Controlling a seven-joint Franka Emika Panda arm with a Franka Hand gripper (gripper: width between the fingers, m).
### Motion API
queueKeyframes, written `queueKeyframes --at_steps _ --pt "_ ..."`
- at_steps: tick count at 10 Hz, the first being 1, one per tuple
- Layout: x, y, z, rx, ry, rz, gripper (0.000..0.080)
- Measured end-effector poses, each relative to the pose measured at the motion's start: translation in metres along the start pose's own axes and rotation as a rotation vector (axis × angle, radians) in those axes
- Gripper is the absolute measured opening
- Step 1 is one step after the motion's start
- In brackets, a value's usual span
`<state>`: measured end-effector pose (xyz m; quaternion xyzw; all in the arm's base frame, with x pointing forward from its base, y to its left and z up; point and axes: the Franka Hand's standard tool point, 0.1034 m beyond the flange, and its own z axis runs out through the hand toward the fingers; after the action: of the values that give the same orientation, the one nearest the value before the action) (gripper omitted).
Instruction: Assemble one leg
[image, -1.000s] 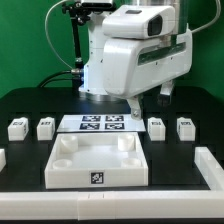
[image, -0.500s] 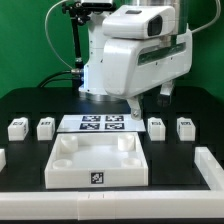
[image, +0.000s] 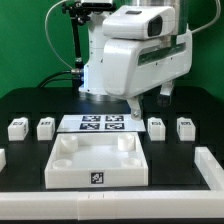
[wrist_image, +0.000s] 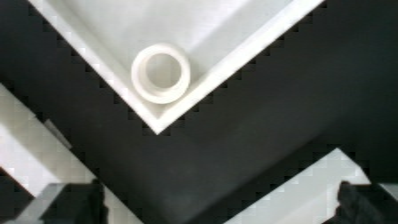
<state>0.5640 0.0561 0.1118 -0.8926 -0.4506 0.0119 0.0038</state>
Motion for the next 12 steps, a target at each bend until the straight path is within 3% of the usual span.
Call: queueKeyframes --at_steps 1,3,5,6,8,10,12 --pt "-0.016 -0.013 0.009 -0.008 0.008 -0.031 0.065" --pt "-0.077 -0.04 0.035 0.006 -0.001 -0.364 0.065" --pt "-0.122 -0.052 0.065 0.014 0.01 -0.626 0.065" --pt "-0.139 -0.051 0.083 0.021 0.019 -0.731 0.065" --pt "-0.143 -0.047 0.105 0.051 0.021 -0.743 0.065" --pt "-0.138 -0.042 0.107 0.055 0.02 -0.683 0.065" --pt "-0.14 -0.042 0.108 0.057 0.018 -0.68 0.039"
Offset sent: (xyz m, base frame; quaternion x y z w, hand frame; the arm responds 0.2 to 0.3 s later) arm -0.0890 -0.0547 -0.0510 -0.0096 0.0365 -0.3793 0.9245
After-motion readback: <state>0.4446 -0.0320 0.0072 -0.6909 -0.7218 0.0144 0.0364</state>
